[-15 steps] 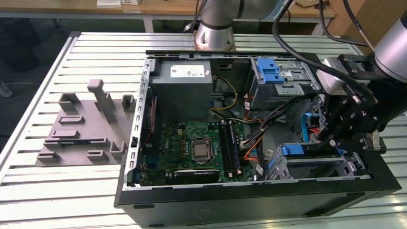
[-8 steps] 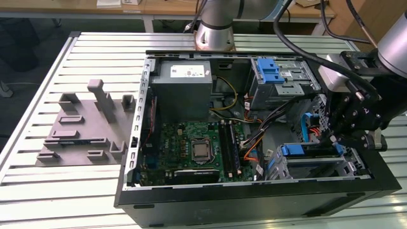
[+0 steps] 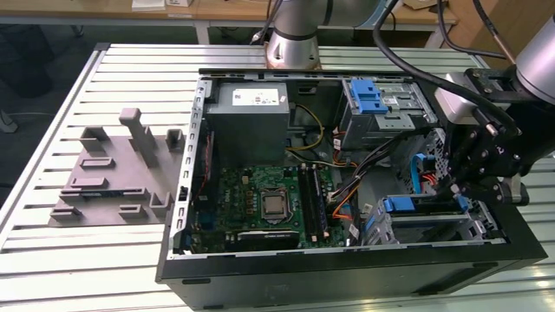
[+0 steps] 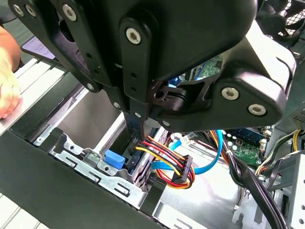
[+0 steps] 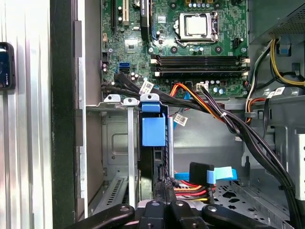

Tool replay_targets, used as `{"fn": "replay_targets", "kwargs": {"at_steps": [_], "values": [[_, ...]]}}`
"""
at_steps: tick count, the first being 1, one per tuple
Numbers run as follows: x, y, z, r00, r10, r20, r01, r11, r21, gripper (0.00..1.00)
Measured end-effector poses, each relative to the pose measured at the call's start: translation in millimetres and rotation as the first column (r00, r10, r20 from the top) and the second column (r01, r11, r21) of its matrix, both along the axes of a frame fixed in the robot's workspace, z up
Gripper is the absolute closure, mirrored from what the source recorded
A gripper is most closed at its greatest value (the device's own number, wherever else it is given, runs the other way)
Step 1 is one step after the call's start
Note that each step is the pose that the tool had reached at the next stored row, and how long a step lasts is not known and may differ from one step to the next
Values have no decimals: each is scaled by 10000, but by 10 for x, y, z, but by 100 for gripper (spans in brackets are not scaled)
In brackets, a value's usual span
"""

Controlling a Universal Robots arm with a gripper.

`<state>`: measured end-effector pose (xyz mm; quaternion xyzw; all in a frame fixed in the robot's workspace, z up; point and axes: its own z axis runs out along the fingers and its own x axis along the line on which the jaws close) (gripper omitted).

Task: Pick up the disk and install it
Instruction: 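Insert the second disk wire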

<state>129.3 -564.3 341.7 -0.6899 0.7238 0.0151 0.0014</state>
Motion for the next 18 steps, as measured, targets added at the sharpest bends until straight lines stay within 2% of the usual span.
{"fn": "replay_targets", "kwargs": {"at_steps": [11,18], "values": [[-36,0,5,10000,0,33,0,10000,0,89],[-152,0,6,10000,0,88,0,10000,0,89]]}}
